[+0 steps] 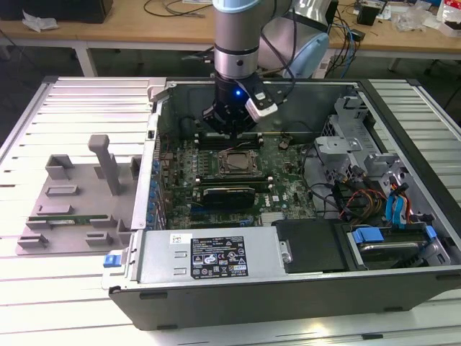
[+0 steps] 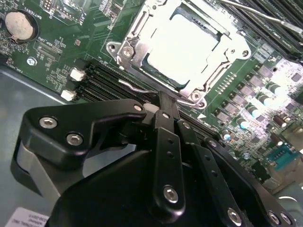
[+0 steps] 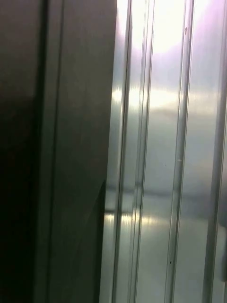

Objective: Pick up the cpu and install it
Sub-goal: 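Install the first cpu locking lever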

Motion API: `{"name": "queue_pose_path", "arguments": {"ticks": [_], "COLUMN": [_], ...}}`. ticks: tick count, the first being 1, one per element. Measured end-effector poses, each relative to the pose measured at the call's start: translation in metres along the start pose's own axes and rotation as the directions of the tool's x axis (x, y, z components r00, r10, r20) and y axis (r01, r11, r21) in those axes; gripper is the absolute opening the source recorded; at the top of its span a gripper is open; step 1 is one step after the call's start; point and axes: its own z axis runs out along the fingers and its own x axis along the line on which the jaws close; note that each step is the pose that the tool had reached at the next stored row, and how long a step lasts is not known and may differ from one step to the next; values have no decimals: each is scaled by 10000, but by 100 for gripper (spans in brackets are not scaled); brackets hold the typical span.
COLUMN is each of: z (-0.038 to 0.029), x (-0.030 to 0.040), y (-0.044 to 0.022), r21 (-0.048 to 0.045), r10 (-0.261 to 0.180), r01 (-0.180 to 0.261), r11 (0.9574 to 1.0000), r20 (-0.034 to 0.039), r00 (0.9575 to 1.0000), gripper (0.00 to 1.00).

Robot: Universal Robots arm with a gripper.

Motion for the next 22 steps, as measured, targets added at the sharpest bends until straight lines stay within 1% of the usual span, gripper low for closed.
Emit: {"name": "queue_pose_path", "arguments": {"ticks": [2,5,10,14,18,20,22], "z": [19,65,98,114,132,142,143], "x": [-29,-89,-134,-155,-201,-254,-263], "y": [-1,-3,-5,-19,-25,-22,-17], "r21": [3,11,15,16,20,17,3], "r10": [-1,0,-2,-2,-1,-14,-22], "r01": [1,0,2,2,1,14,22], "r11": [10000,10000,10000,10000,10000,10000,10000], "r20": [1,0,-1,-1,-6,-2,1], "r00": [10000,10000,10000,10000,10000,10000,10000], "gripper": [11,11,11,11,11,11,11]}}
